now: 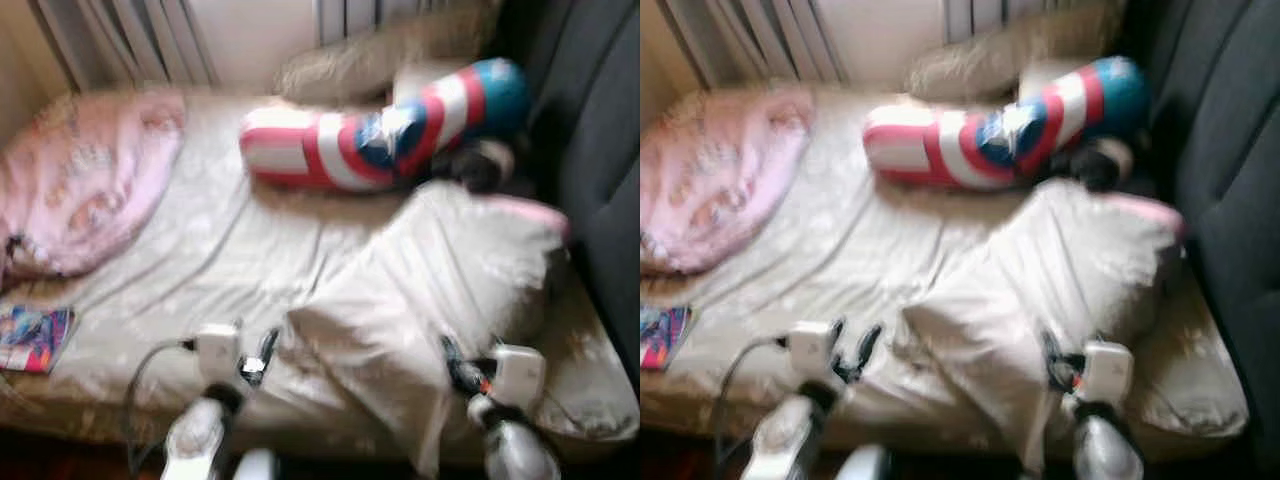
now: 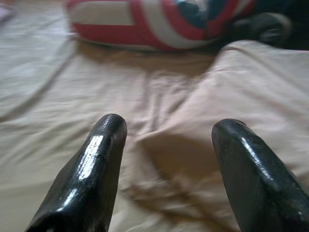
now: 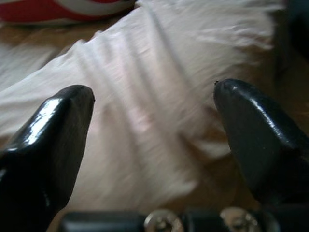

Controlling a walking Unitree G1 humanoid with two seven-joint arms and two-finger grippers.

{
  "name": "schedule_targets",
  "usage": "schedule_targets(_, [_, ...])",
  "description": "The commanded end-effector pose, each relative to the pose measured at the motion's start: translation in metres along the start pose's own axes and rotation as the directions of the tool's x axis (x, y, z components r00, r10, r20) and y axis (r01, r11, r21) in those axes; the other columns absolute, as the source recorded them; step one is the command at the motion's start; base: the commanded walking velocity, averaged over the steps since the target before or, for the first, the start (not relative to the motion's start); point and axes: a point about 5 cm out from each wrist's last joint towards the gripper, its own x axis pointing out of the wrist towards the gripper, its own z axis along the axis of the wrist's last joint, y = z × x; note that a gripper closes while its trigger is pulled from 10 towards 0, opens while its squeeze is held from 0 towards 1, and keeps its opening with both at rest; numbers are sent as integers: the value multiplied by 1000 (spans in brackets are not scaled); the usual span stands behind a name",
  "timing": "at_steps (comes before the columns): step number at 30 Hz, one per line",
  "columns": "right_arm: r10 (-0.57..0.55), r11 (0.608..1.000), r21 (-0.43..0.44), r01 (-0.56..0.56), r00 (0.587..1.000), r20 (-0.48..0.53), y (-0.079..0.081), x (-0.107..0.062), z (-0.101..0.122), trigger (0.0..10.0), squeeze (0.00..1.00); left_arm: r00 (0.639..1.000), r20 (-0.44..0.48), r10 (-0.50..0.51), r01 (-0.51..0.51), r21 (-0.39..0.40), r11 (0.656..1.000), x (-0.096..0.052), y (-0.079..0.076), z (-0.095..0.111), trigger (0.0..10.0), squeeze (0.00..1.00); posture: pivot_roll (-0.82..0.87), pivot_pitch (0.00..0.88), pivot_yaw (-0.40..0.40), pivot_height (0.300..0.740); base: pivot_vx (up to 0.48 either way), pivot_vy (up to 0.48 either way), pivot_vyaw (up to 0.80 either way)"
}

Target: Clean up the room

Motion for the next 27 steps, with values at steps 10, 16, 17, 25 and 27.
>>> schedule_targets(10, [14, 989, 150, -8, 999, -38, 4, 5, 0, 10000, 1000, 999, -31, 20, -19, 7, 1000, -5, 9, -3, 10000, 0, 46, 86, 11, 640, 0, 0, 0])
schedule_targets(16, [-43, 983, 181, 43, 999, -2, -3, 9, 12, 10000, 1000, 999, -36, 14, -13, 16, 1000, -5, 10, -3, 10000, 0, 43, 86, 15, 640, 0, 0, 0])
schedule_targets(17, [-48, 979, 199, 50, 999, -12, -4, 10, 13, 10000, 1000, 999, -34, 9, -9, 17, 1000, -4, 10, -3, 10000, 0, 44, 86, 15, 640, 0, 0, 0])
schedule_targets(25, [-83, 960, 253, 120, 984, -155, -8, 12, 0, 10000, 1000, 999, -35, -5, 5, 20, 1000, -3, 8, -2, 10000, 0, 43, 88, 18, 640, 0, 0, 0])
schedule_targets(27, [-99, 945, 289, 154, 976, -196, -10, 14, -5, 10000, 1000, 999, -35, -7, 8, 20, 1000, -2, 8, -2, 10000, 0, 46, 87, 16, 640, 0, 0, 0])
